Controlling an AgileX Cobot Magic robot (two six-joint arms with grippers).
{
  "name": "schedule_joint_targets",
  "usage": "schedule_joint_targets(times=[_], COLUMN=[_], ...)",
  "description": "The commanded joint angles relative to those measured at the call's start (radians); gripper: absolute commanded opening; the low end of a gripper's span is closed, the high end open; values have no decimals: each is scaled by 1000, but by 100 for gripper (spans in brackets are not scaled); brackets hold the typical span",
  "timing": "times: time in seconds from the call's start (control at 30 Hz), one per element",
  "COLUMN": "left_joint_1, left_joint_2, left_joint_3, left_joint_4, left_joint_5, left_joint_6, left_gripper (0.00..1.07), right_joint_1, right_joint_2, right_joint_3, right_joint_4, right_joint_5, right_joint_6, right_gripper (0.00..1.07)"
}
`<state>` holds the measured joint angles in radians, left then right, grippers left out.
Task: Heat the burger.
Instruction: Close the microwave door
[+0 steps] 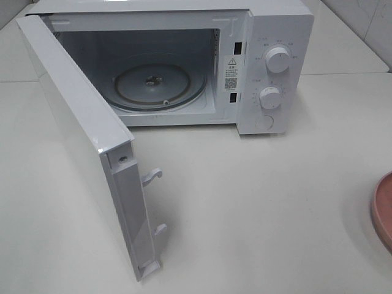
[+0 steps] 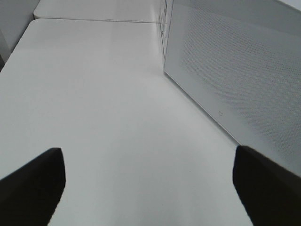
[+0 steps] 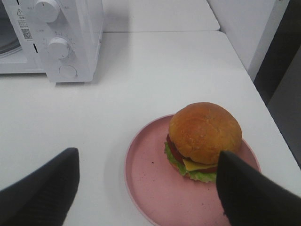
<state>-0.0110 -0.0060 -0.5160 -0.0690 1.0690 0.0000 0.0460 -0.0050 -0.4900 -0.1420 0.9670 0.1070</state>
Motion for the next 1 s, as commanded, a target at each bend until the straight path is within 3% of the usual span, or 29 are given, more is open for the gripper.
schedule_joint_targets(times=[0.03, 1.0], left_joint_1=[2, 2], left_joint_2=[-4, -4], left_joint_3=[0, 0], left_joint_4=[1, 1], left_joint_5=[0, 0], left_joint_6=[0, 0], left_gripper=[88, 88], right_joint_1=[-11, -11], right_joint_2=[-28, -28], right_joint_3=[1, 0], right_joint_4=[1, 1], right_joint_5=[-3, -3], right_joint_6=[-4, -2], right_gripper=[76, 76])
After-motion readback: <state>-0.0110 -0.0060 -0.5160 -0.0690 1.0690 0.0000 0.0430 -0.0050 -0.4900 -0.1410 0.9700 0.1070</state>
